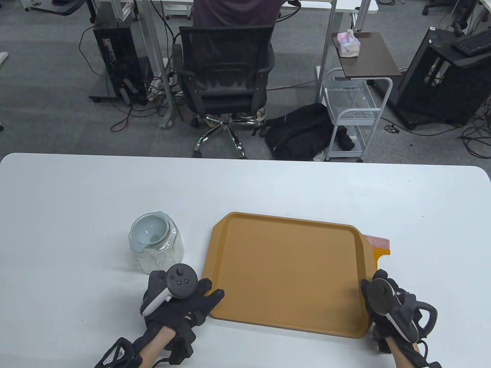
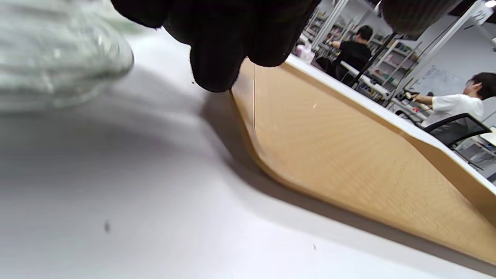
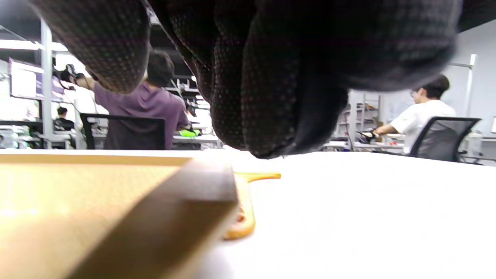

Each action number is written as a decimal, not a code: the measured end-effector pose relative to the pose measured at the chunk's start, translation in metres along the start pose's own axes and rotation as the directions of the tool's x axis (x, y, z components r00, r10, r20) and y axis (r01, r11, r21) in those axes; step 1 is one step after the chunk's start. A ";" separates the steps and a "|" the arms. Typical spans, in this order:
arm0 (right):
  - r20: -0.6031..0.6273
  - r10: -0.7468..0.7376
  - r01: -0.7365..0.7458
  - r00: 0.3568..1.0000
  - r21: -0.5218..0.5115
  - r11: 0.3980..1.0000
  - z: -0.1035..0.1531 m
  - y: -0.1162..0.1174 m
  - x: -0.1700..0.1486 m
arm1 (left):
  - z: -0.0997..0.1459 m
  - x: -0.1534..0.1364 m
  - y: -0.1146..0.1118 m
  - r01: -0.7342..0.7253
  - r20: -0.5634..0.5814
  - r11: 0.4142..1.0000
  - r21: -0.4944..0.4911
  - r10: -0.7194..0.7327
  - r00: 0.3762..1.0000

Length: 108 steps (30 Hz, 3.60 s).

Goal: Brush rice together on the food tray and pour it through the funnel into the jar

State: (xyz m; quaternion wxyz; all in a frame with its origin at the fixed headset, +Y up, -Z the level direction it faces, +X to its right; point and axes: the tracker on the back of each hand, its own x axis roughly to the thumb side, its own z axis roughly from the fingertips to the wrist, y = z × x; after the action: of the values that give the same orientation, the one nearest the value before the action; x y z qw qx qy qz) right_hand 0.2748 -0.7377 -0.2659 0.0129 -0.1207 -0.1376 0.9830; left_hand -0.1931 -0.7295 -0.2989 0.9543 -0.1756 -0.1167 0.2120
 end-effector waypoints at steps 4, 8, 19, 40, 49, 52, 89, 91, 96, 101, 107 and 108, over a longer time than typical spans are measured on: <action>0.073 -0.010 0.010 0.997 -0.003 1.000 0.004 -0.002 0.010 | 0.013 0.002 0.025 -0.037 0.066 0.991 0.130 0.028 0.997; 0.131 -0.039 0.037 0.991 0.023 0.999 0.008 0.000 0.017 | 0.024 0.001 0.052 -0.100 0.119 0.961 0.258 0.071 0.990; 0.213 -0.063 0.049 0.975 0.068 0.996 0.015 0.002 0.035 | 0.030 -0.023 0.126 0.115 -0.047 0.884 0.454 -0.105 0.993; 0.225 -0.089 0.064 0.970 0.116 0.991 0.016 0.003 0.038 | -0.001 -0.080 0.118 0.214 -0.256 0.954 0.211 -0.158 0.954; 0.221 -0.090 0.058 0.971 0.146 0.988 0.015 0.003 0.038 | -0.002 -0.079 0.120 0.210 -0.248 0.957 0.200 -0.158 0.956; 0.217 -0.095 0.063 0.972 0.151 0.987 0.015 0.003 0.037 | -0.001 -0.078 0.121 0.202 -0.243 0.958 0.201 -0.151 0.958; 0.227 -0.100 0.067 0.969 0.148 0.987 0.015 0.004 0.037 | -0.036 0.074 0.047 0.275 0.146 0.944 0.181 -0.303 0.942; 0.228 -0.100 0.067 0.969 0.149 0.987 0.015 0.004 0.037 | -0.052 0.078 0.028 0.303 0.145 0.944 0.130 -0.321 0.936; 0.234 -0.100 0.066 0.967 0.150 0.986 0.015 0.004 0.038 | -0.075 0.079 -0.003 0.343 0.130 0.938 0.054 -0.347 0.929; 0.240 -0.100 0.064 0.966 0.153 0.986 0.015 0.005 0.038 | -0.081 0.076 -0.009 0.373 0.094 0.926 0.053 -0.376 0.922; 0.237 -0.099 0.063 0.966 0.156 0.986 0.016 0.004 0.038 | -0.082 0.072 -0.011 0.439 0.041 0.896 0.071 -0.442 0.896; 0.237 -0.100 0.063 0.966 0.157 0.986 0.016 0.004 0.038 | -0.082 0.071 -0.011 0.442 0.033 0.894 0.069 -0.445 0.895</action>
State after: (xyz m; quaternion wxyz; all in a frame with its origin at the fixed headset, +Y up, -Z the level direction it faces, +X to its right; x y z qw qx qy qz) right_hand 0.2342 -0.7440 -0.2612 0.0453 0.0081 -0.0698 0.9965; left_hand -0.1022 -0.7310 -0.3592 0.9792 -0.1106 -0.1702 -0.0036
